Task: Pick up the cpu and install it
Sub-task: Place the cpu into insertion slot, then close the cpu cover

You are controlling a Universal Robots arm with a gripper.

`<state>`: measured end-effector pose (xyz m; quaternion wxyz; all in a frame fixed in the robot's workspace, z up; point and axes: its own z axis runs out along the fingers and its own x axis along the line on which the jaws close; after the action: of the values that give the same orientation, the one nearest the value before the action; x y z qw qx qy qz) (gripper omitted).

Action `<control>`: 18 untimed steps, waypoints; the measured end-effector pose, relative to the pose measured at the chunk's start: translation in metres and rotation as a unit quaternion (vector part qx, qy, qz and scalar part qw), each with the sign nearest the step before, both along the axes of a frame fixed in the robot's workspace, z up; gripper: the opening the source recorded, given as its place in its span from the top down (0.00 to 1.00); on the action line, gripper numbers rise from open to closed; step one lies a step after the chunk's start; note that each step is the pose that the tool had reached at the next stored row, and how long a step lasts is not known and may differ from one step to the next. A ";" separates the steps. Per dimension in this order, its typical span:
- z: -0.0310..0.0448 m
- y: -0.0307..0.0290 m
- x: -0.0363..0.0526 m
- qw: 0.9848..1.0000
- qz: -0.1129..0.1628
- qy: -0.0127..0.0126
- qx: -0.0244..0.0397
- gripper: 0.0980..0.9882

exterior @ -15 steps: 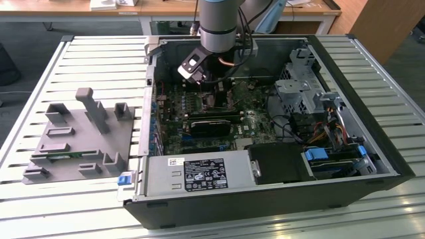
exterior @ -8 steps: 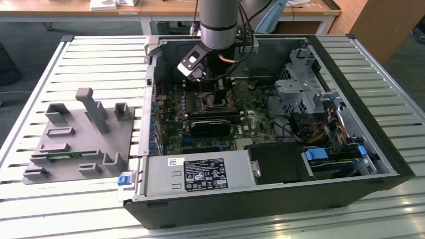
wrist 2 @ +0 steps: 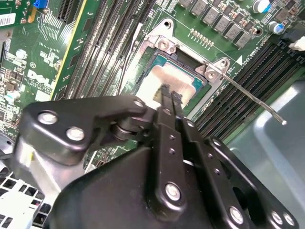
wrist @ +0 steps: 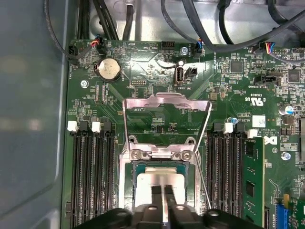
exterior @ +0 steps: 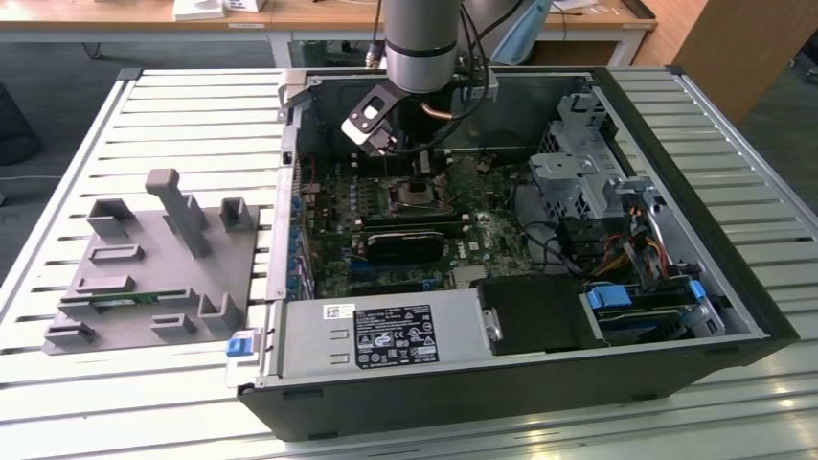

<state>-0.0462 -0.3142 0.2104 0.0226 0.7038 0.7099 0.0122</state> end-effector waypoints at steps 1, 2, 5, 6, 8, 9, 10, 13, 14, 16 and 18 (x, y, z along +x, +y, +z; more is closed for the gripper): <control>0.0001 0.0000 0.0000 1.000 0.000 0.000 0.000 0.97; 0.0002 0.0000 0.0000 1.000 0.000 0.000 0.000 0.97; 0.0011 0.0000 0.0000 1.000 0.000 0.000 0.000 0.99; 0.0013 0.0000 0.0000 1.000 0.000 0.000 0.000 0.99; 0.0022 0.0000 0.0000 1.000 0.000 0.000 0.000 0.99; 0.0025 0.0000 0.0000 1.000 0.000 0.000 0.000 0.99; 0.0029 0.0000 0.0000 1.000 0.000 0.000 0.000 0.99; 0.0044 0.0000 0.0000 1.000 0.000 0.000 0.000 0.99; 0.0049 0.0000 0.0000 1.000 0.000 0.000 0.000 0.99; 0.0062 0.0000 0.0000 1.000 0.000 0.000 0.000 0.99; 0.0087 0.0000 0.0000 1.000 0.000 0.000 0.000 0.99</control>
<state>-0.0462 -0.3142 0.2191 0.0226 0.7038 0.7099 0.0120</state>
